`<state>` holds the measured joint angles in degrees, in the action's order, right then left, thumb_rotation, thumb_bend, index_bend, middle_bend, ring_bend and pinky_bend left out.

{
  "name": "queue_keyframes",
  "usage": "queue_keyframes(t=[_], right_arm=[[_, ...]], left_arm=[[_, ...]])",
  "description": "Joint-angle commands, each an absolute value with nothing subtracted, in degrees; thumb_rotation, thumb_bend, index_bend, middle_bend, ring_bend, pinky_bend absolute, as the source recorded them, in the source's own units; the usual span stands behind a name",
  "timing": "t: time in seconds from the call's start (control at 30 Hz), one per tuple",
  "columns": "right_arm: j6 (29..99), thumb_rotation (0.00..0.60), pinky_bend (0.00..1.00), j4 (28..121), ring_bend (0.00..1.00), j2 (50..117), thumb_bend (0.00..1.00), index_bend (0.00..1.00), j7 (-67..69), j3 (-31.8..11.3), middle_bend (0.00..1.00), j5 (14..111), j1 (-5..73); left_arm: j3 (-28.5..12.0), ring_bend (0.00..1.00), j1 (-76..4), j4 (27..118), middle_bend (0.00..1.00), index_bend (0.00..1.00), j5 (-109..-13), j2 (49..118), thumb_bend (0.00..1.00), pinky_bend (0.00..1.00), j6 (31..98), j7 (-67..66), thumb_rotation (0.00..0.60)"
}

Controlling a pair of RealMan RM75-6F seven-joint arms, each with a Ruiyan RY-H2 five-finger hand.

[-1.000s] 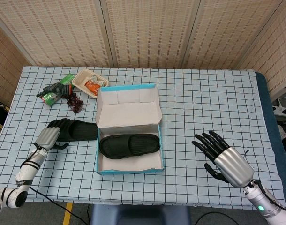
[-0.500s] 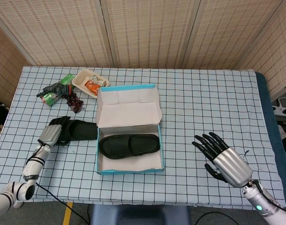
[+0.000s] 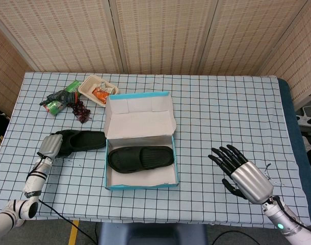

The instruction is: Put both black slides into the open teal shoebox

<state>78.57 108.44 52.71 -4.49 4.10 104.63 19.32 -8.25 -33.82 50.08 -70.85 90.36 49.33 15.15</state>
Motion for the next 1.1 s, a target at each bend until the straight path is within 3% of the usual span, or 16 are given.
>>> queue_keyframes(t=[0.03, 0.33, 0.57, 0.67, 0.8, 1.0, 1.1], right_arm=[[78.29, 0.6, 0.0, 108.41, 0.0, 52.75, 0.41, 0.0, -4.5, 4.0, 0.0, 104.57, 19.22], [77.49, 0.6, 0.0, 108.6, 0.0, 52.93, 0.41, 0.0, -4.91, 3.56, 0.0, 104.68, 18.92], [76.74, 0.6, 0.0, 108.81, 0.0, 53.06, 0.41, 0.0, -5.69, 3.26, 0.0, 104.38, 18.7], [76.43, 0.6, 0.0, 108.77, 0.0, 53.42, 0.41, 0.0, -5.9, 3.01, 0.0, 104.1, 18.68], [75.74, 0.6, 0.0, 108.24, 0.0, 54.43, 0.41, 0.0, -5.77, 2.66, 0.0, 103.77, 18.9], [74.6, 0.6, 0.0, 106.97, 0.0, 55.56, 0.4, 0.0, -4.67, 2.23, 0.0, 103.1, 19.47], [74.49, 0.6, 0.0, 106.62, 0.0, 55.51, 0.41, 0.0, -4.37, 2.07, 0.0, 102.89, 19.53]], left_arm=[[-9.65, 0.6, -33.07, 50.28, 0.67, 0.61, -70.54, 90.29, 0.65, 0.38, 51.35, 17.12, 0.6], [-11.94, 0.66, -32.16, 48.58, 0.77, 0.7, -71.91, 89.06, 0.86, 0.45, 56.16, 22.64, 0.6], [-15.35, 0.67, -31.98, 51.03, 0.78, 0.71, -71.48, 85.89, 0.88, 0.47, 61.13, 22.96, 0.6], [-17.16, 0.67, -31.73, 55.92, 0.79, 0.71, -71.22, 82.81, 0.88, 0.47, 63.44, 22.7, 0.6], [-18.23, 0.67, -30.59, 69.9, 0.79, 0.71, -71.02, 76.41, 0.88, 0.49, 63.94, 22.43, 0.6], [-16.89, 0.67, -30.7, 90.37, 0.8, 0.71, -71.64, 68.6, 0.89, 0.57, 60.59, 17.11, 0.6], [-16.71, 0.67, -31.65, 96.44, 0.8, 0.71, -71.1, 67.4, 0.89, 0.61, 59.58, 13.57, 0.6]])
